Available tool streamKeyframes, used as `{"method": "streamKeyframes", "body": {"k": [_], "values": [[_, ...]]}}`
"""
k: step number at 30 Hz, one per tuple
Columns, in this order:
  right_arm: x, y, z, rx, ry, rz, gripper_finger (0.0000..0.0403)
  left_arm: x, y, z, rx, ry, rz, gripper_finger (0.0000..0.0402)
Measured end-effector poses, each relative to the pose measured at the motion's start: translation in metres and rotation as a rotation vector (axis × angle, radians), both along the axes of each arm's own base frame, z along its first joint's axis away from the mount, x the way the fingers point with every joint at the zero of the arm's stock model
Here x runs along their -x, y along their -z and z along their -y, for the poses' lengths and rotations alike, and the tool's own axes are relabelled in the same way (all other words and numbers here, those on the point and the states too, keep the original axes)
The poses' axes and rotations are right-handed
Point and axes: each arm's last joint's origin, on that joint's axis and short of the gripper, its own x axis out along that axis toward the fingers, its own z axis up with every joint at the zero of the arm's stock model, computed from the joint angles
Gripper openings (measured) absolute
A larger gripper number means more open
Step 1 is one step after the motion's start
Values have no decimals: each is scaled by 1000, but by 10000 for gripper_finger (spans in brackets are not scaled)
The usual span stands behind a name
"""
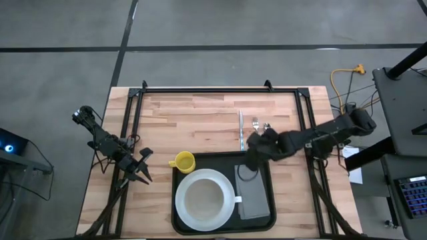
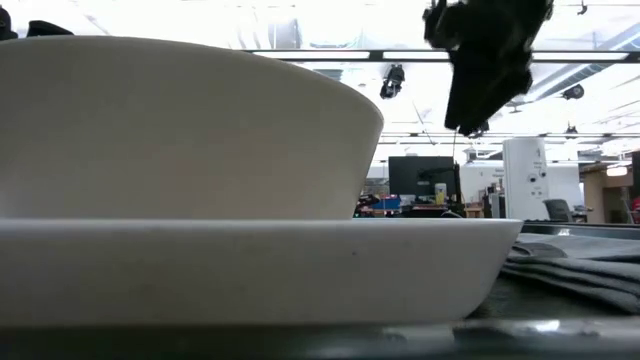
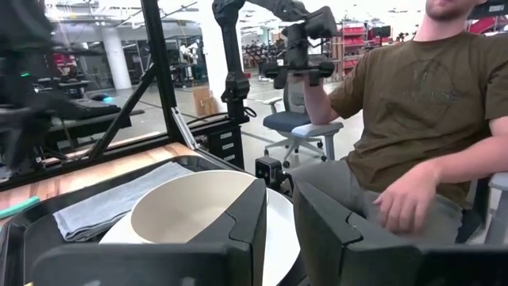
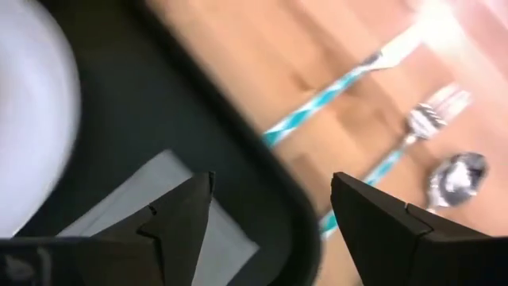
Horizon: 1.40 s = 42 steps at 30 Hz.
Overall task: Set up tray
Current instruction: Put the blue fork on the gray napkin
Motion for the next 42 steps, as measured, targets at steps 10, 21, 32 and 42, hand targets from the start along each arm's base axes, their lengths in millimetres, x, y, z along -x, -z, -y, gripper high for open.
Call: {"method": "streamKeyframes", "body": {"k": [10,21,32,42], "values": [[8,19,70,-81,261,-63,245,0,0,0,0,0,0,48],[11,33,110,-179,455,-92,247,0,0,0,0,0,0,48],[5,46,121,-266,536,-105,246,0,0,0,0,0,0,48],[-2,74,130,-344,591,-200,256,0,0,0,0,0,0,48]]}}
